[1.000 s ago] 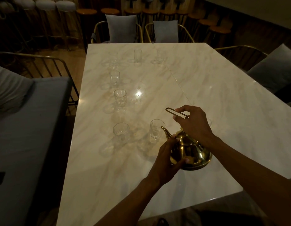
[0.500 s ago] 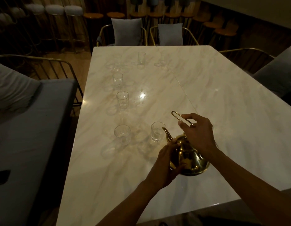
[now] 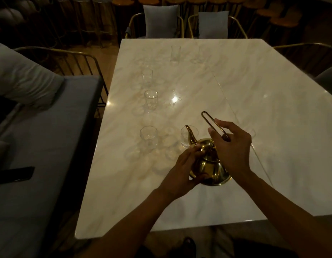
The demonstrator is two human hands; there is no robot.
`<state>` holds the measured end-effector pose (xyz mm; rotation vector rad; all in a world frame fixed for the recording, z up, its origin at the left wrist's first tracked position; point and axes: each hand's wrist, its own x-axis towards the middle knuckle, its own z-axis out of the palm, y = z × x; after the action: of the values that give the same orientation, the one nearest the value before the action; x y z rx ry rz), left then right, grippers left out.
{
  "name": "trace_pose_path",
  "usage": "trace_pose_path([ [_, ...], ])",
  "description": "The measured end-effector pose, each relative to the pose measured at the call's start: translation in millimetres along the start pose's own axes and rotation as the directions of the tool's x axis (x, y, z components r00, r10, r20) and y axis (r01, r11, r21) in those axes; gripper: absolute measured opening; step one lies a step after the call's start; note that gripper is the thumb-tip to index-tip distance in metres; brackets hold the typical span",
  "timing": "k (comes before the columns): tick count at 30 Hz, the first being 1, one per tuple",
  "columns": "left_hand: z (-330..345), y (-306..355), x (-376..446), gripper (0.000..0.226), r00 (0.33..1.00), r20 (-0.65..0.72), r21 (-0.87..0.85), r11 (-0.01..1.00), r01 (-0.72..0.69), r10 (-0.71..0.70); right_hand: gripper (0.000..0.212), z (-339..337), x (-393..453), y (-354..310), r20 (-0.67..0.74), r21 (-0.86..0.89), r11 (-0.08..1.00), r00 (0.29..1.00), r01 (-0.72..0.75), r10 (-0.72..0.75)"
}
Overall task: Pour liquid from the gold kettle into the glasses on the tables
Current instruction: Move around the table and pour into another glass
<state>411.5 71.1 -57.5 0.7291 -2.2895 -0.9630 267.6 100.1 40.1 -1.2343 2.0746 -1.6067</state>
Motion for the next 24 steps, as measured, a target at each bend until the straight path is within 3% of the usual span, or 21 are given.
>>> trace_pose_path([
  [24,-158,-51,-127,0.072,0.969,0.151,0.03,0.979,-0.202,0.195,0.03,121,-141,-113,-0.28,0.024,1.0,0.96,0.02,-0.012],
])
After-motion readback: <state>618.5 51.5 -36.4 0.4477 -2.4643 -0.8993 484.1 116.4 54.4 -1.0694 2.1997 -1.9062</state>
